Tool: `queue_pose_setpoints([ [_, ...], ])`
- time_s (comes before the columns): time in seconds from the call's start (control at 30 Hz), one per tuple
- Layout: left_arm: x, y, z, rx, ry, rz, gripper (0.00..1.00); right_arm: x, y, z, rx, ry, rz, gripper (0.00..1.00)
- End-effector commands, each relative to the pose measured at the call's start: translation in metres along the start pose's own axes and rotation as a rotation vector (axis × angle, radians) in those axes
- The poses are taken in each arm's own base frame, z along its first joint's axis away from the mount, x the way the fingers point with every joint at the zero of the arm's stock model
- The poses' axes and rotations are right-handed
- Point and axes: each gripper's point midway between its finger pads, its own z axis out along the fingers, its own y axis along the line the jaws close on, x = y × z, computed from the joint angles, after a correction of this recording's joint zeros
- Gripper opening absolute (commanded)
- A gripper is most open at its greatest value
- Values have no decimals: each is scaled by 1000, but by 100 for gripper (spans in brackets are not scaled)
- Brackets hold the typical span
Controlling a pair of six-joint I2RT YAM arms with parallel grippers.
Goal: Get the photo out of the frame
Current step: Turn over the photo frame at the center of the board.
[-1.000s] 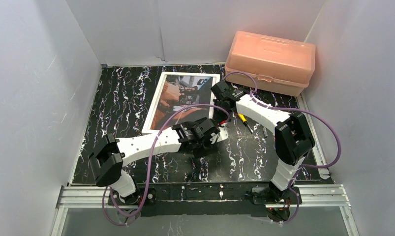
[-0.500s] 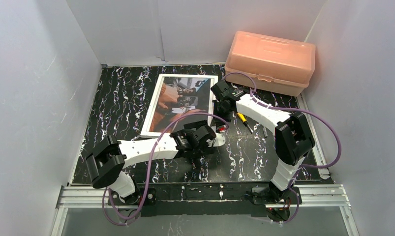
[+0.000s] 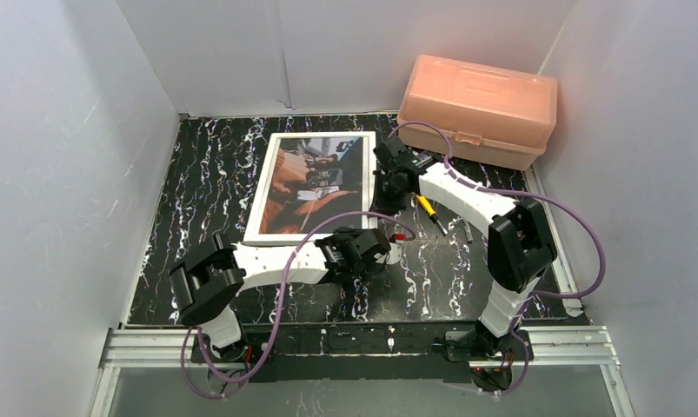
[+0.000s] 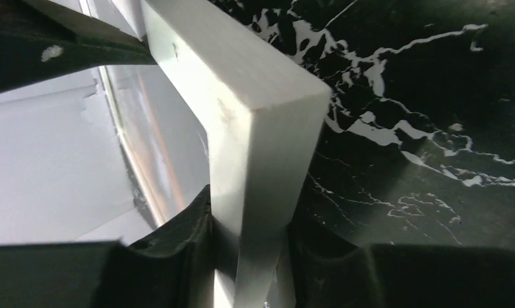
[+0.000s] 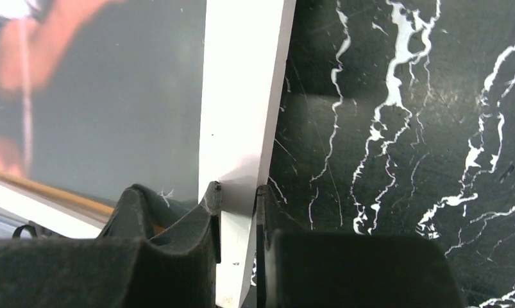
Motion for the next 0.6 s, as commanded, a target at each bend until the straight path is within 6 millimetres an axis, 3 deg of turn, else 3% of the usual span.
queue_pose_setpoints([
  [0.0, -7, 20, -5, -73, -25, -117, 9, -10, 29, -27, -150, -14, -54, 8],
  [0.07, -8, 25, -10, -81, -40, -151, 0, -10, 27, -28, -188, 11, -34, 19],
  [0.33, -16, 40, -36, -78, -112, -266, 0, -35, 40, -48, -415, -60, 68, 73],
  [0.47, -24, 50, -51, -73, -154, -297, 0, -50, 50, -58, -508, -76, 112, 87],
  [0.57, -25, 55, -60, -70, -179, -328, 0, -61, 56, -63, -562, -92, 143, 92],
])
